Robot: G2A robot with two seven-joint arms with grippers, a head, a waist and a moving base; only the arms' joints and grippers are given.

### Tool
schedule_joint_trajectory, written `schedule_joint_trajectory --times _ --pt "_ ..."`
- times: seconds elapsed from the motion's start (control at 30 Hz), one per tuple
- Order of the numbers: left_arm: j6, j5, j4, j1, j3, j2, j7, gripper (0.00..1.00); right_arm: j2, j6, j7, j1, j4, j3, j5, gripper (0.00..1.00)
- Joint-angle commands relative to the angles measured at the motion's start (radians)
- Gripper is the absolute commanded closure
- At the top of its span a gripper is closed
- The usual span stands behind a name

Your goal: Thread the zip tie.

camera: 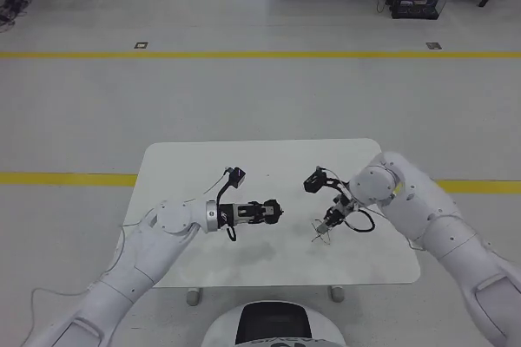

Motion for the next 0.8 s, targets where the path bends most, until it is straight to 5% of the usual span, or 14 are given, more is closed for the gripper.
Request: schedule_joint_trajectory --times 0.0,0.1,0.47,0.6,0.77 --pt "0.0 0.0 0.0 0.0 0.0 0.0 0.0 1.0 0.001 0.0 0.0 0.037 -0.002 -0.079 -0.014 0.0" --pt "0.0 0.0 0.0 0.0 0.0 0.0 0.0 1.0 -0.002 0.0 -0.001 0.082 0.009 -0.169 0.0 0.0" --pt "0.0 0.0 0.0 0.0 0.0 0.0 0.0 1.0 0.0 0.0 -0.045 0.067 -0.032 -0.193 -0.027 0.0" --pt "0.0 0.0 0.0 0.0 0.0 0.0 0.0 1.0 0.028 0.0 -0.186 0.085 -0.081 -0.275 -0.14 0.0" --pt "0.0 0.0 0.0 0.0 0.0 0.0 0.0 1.0 0.085 0.0 -0.446 0.156 -0.071 -0.464 -0.219 0.0"
